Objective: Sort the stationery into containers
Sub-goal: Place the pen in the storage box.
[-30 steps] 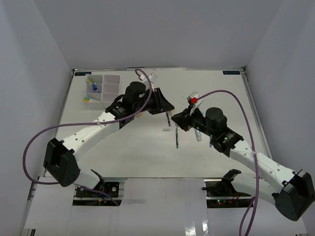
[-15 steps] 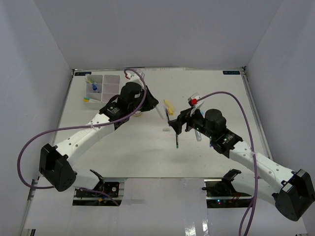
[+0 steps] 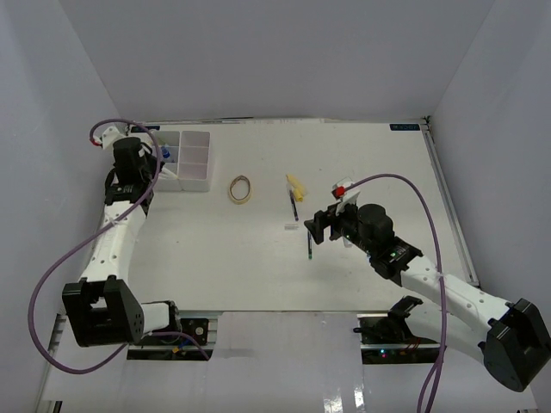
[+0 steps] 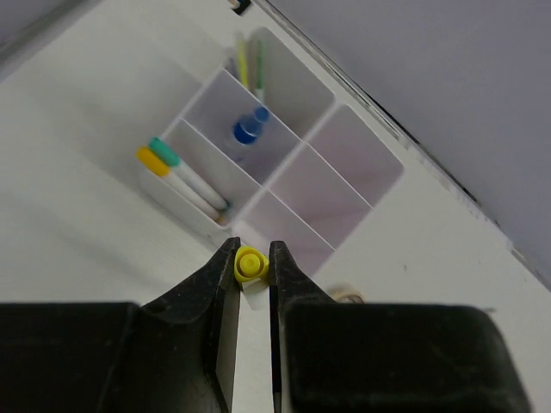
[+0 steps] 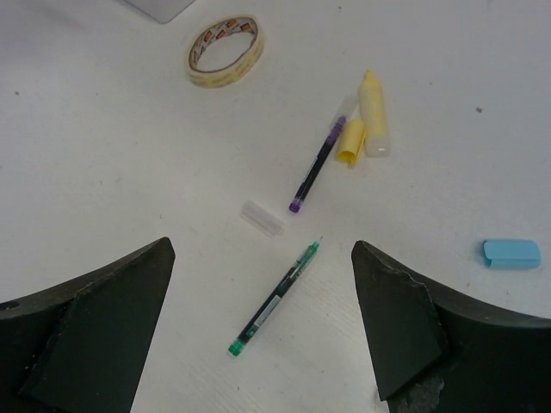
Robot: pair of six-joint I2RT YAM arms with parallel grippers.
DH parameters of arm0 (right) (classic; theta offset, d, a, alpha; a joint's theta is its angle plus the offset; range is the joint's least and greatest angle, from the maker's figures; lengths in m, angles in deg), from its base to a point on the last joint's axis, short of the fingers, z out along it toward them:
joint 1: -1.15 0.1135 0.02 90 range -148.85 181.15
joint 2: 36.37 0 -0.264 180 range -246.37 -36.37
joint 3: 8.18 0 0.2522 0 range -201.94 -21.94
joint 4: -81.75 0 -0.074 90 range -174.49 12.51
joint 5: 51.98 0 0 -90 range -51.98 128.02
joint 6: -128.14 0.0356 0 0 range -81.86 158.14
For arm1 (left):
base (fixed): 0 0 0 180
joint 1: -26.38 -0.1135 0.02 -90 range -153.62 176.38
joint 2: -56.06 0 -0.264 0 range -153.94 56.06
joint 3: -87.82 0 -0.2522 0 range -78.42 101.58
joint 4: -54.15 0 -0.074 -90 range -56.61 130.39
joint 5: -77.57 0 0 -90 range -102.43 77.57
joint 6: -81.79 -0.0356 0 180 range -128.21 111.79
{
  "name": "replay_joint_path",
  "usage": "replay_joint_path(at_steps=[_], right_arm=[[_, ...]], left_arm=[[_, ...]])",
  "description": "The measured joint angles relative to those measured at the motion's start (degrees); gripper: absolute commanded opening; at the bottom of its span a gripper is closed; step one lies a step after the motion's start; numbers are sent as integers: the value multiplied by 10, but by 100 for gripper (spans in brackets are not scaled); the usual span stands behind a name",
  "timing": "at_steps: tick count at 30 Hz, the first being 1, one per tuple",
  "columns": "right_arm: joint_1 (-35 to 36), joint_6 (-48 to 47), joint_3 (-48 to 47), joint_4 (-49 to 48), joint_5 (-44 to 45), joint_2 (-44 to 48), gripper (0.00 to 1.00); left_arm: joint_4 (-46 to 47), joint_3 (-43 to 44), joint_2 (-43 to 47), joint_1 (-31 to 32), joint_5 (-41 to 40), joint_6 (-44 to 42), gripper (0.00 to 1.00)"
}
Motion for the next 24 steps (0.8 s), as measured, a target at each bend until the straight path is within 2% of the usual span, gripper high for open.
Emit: replay_joint_path(at_steps=[4, 7, 15, 24], right_arm=[[-1, -8, 30, -9, 1, 0, 90], [-1, -12, 35, -12, -4, 0, 90], [-1, -18, 49, -41, -12, 17, 90], [-3, -24, 53, -51, -24, 16, 90]], left_arm=[[43, -12, -29, -73, -2, 10, 6], [82, -16, -65, -96, -6, 20, 6], [183, -17, -162, -97, -7, 33, 8], [235, -16, -241, -97, -2, 57, 26]])
